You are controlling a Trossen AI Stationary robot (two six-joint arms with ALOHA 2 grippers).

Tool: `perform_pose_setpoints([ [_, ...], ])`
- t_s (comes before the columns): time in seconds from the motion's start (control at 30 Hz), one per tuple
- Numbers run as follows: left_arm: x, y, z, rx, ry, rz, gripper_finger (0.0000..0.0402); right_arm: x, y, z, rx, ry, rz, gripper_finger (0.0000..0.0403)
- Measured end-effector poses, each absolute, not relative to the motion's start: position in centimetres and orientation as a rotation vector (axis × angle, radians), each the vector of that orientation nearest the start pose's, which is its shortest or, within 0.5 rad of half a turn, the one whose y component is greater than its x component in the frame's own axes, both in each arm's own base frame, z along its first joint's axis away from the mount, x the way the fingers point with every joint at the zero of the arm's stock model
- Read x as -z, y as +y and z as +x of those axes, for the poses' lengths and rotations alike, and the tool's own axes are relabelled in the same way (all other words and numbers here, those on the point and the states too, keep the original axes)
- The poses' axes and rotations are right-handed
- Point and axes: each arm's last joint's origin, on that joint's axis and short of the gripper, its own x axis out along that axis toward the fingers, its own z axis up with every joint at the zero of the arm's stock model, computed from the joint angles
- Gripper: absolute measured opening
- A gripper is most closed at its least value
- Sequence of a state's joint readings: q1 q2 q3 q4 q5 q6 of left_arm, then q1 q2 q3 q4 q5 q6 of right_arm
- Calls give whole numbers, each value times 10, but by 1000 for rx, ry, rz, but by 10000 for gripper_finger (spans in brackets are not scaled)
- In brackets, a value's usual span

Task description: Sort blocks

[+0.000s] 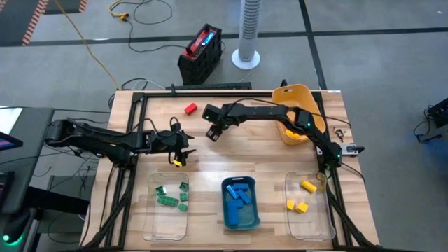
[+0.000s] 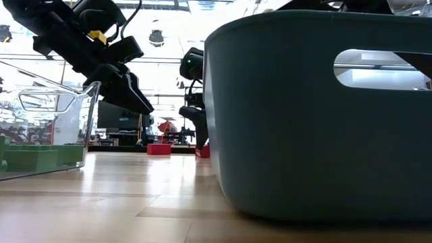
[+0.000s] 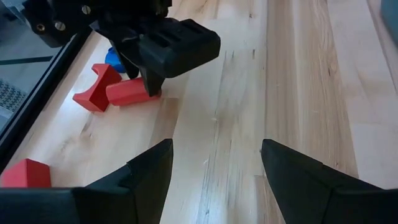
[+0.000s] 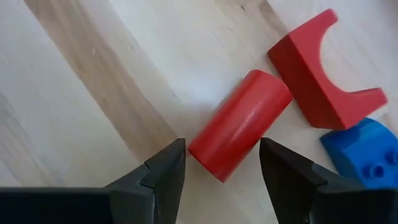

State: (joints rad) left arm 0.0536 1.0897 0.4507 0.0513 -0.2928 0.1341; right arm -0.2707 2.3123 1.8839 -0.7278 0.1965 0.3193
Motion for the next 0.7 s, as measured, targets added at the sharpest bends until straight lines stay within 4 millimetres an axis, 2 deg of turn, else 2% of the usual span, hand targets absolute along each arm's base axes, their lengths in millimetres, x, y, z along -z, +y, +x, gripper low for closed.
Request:
perform_pose_setpoints([
  [0.5,-186,20,209,-296,611,200,240,-160,-137,457,652,1164,336,165],
  [0.7,-186,20,208,-296,618,200,240,-162,-133,460,602,1156,275,173],
])
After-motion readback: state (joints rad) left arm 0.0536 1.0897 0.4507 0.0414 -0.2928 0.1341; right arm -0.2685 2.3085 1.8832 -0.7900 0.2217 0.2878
